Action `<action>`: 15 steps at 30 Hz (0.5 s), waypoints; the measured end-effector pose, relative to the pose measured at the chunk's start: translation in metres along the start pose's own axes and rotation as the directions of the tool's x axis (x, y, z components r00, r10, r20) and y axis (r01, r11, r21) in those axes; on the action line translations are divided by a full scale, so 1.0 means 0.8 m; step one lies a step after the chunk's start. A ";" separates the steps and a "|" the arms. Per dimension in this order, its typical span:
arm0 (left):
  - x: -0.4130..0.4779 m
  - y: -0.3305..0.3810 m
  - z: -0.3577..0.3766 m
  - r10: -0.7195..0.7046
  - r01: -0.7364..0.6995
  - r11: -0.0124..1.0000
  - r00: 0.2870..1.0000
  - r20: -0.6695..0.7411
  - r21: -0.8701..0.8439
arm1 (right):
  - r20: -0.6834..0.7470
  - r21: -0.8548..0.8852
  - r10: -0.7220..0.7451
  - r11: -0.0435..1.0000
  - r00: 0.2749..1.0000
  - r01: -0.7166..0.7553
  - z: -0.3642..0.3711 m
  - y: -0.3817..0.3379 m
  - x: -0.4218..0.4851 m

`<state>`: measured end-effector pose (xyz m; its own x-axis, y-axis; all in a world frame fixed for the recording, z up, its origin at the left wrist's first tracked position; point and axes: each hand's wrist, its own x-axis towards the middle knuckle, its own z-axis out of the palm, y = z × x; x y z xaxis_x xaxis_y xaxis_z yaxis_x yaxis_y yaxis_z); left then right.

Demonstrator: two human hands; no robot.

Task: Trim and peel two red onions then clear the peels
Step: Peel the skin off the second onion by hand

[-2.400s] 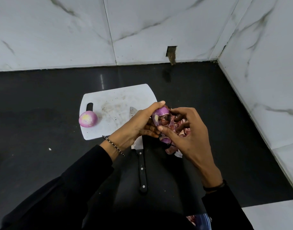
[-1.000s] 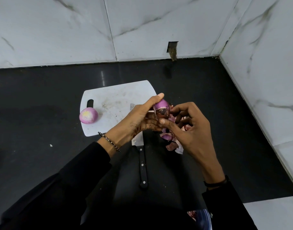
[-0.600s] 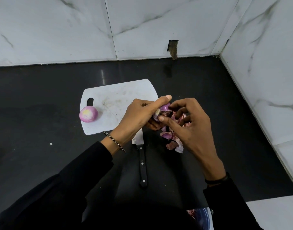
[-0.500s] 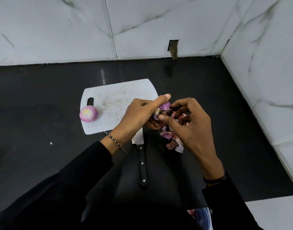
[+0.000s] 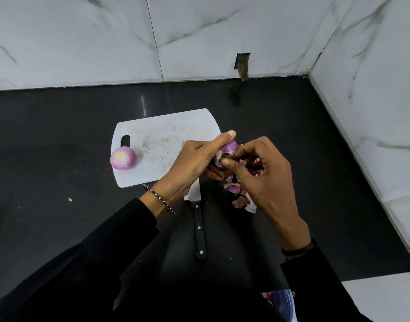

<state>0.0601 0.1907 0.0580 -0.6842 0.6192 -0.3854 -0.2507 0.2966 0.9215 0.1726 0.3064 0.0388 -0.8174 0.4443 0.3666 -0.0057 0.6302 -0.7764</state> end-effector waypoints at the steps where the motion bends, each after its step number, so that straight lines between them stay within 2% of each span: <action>1: 0.001 0.000 0.000 -0.007 0.007 1.000 1.000 0.001 -0.001 | 0.001 -0.004 0.002 1.000 1.000 -0.002 0.001 0.001 -0.001; 6: 0.004 0.002 -0.001 -0.008 0.008 1.000 1.000 0.000 0.016 | -0.027 0.052 0.085 0.995 0.996 -0.083 -0.001 0.002 -0.001; 15: 0.006 -0.002 0.003 0.002 -0.002 1.000 1.000 -0.016 -0.006 | -0.020 0.111 0.109 0.988 0.994 -0.107 -0.001 -0.001 -0.004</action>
<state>0.0591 0.1948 0.0547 -0.6954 0.6080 -0.3831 -0.2536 0.2911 0.9224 0.1756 0.3051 0.0391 -0.8016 0.5231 0.2895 0.0174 0.5044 -0.8633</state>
